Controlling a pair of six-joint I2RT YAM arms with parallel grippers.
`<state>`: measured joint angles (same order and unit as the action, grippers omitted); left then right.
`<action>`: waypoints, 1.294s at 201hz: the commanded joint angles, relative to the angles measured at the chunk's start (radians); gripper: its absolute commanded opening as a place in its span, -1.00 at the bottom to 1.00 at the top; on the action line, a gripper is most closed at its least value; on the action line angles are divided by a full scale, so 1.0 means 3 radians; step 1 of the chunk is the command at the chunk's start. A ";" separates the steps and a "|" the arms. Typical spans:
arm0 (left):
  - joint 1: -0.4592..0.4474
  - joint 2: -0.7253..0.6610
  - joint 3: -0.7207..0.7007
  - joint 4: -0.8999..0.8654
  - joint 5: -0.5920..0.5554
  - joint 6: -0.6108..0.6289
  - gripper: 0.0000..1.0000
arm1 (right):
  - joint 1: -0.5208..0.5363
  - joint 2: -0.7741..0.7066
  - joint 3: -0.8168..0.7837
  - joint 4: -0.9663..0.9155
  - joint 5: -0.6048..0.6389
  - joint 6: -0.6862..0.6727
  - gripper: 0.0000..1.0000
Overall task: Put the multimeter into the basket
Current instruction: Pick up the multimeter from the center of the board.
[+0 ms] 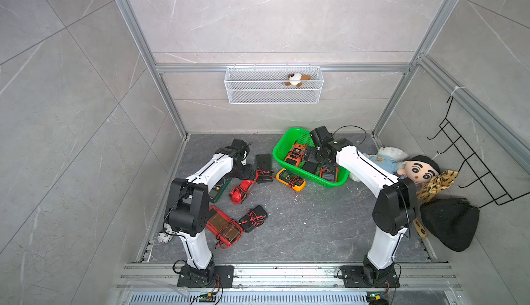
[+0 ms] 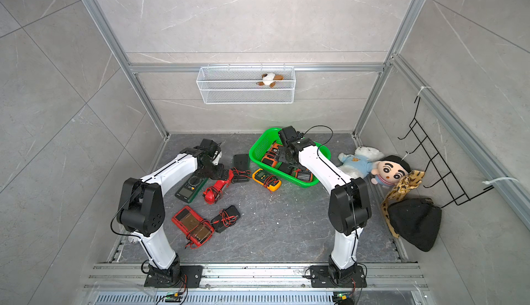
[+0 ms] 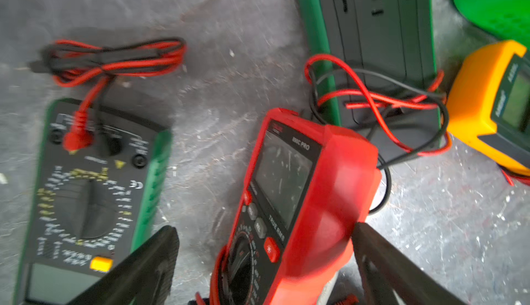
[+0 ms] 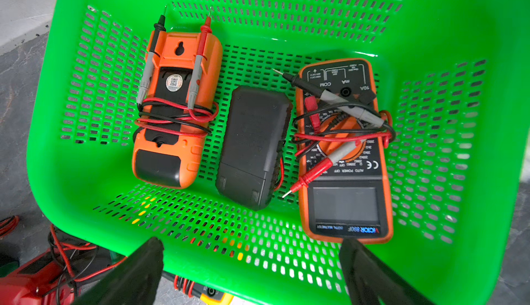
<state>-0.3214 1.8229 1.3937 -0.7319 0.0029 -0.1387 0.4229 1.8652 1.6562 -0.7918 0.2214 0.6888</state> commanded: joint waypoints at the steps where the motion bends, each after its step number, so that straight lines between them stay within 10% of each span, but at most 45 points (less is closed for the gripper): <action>1: -0.0002 0.0024 -0.0066 -0.0154 0.0111 0.0136 0.96 | 0.0036 0.0018 0.0119 -0.0071 0.0069 0.0028 1.00; 260: -0.0097 -0.0045 -0.0518 0.0533 -0.0018 -0.1032 0.96 | 0.0071 0.0010 -0.0054 0.0098 0.0020 -0.0046 1.00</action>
<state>-0.3653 1.8538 1.2427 -0.6285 -0.0200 -0.3729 0.4347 1.8709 1.6619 -0.7753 0.2211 0.6876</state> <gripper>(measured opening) 0.981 0.997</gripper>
